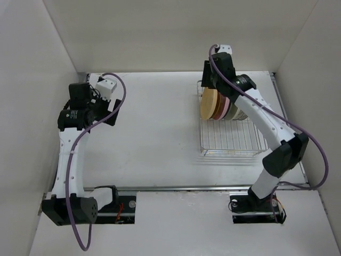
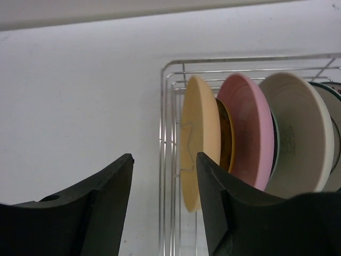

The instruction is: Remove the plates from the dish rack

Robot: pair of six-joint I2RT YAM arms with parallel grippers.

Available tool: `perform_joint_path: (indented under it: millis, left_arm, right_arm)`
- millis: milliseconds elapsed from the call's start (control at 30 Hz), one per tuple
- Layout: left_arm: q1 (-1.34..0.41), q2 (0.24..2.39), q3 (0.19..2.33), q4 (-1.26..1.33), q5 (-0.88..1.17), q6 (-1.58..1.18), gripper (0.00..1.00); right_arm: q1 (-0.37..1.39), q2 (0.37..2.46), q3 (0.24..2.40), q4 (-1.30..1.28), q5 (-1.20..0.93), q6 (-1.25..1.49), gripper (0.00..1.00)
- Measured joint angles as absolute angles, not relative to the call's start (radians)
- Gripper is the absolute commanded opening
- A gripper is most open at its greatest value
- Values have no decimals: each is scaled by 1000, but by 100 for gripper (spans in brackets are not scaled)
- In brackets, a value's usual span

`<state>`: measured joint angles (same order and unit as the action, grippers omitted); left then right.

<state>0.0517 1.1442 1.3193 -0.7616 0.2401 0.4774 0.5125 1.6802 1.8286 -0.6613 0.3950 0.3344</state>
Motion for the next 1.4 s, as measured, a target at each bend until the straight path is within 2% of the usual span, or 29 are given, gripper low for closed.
perform_joint_path:
  millis: [233, 500, 700, 767, 867, 900, 1033, 1400]
  left_arm:
    - [47, 1191, 1388, -743, 23, 561, 100]
    - [47, 1156, 1336, -749, 17, 506, 100]
    - [47, 1154, 1283, -784, 6, 457, 100]
    - [47, 1154, 1282, -788, 6, 449, 100]
    - [47, 1149, 1282, -789, 7, 432, 100]
    - [47, 1147, 1282, -790, 9, 426, 100]
    - [47, 1147, 1282, -794, 30, 408, 100]
    - [47, 1147, 1282, -806, 66, 390, 100]
  right_arm:
    - [503, 1812, 1862, -740, 531, 384, 57]
    - [480, 1845, 1862, -751, 586, 418, 58]
    - [471, 1956, 1889, -755, 583, 423, 56]
    - [468, 1986, 1894, -757, 579, 422, 52]
    - [465, 2005, 1900, -763, 580, 416, 37]
    - [465, 2008, 1906, -768, 581, 413, 24]
    - [460, 2009, 1939, -826, 611, 363, 3]
    - [466, 1968, 2090, -949, 704, 293, 0]
